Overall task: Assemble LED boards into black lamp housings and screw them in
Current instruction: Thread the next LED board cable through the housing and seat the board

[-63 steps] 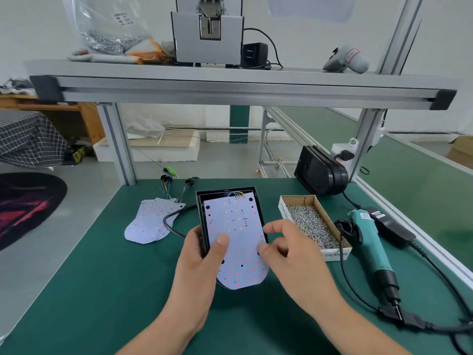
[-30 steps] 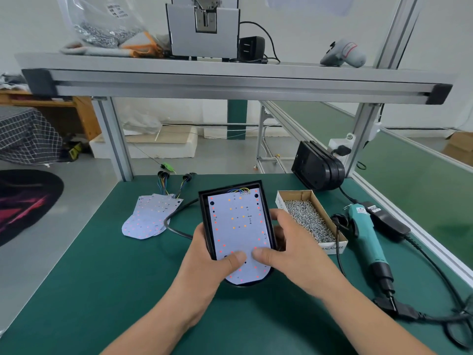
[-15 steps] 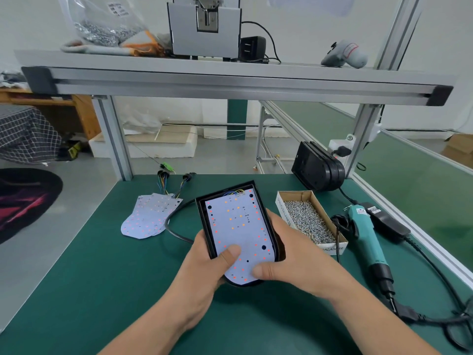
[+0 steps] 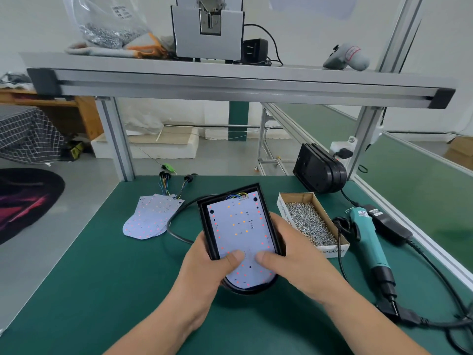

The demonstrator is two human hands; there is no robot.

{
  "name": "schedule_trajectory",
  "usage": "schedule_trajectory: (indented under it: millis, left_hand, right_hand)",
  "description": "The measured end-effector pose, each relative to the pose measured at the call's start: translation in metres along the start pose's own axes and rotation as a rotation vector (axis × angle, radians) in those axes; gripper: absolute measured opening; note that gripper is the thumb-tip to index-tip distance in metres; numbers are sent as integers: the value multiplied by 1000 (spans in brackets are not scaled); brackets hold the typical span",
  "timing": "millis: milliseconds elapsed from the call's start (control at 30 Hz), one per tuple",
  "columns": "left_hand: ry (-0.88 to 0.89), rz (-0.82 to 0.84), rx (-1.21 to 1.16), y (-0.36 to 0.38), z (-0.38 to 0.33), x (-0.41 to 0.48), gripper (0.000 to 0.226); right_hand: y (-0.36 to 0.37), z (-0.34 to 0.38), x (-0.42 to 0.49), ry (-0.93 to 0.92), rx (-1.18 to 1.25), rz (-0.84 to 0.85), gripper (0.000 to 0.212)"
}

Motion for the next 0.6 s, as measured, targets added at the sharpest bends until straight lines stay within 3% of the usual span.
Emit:
schedule_trajectory:
  millis: [133, 267, 600]
  left_hand:
    - [-4, 3, 5, -1, 3, -1, 56]
    - [13, 32, 118, 4, 6, -5, 51]
    - [-21, -95, 41, 7, -4, -8, 20]
  right_hand:
    - [1, -2, 1, -8, 105, -2, 57]
    - [-1, -1, 2, -6, 292, -178, 19]
    - [5, -6, 3, 33, 325, -240, 29]
Point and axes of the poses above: each hand's wrist, its own x-axis towards the middle knuckle, its own y-axis out of the palm, z = x × y, the point moved 6 cm from there along x, towards the middle knuckle, and after that the axes turned 7 degrees about x, right-handed, at the moved point
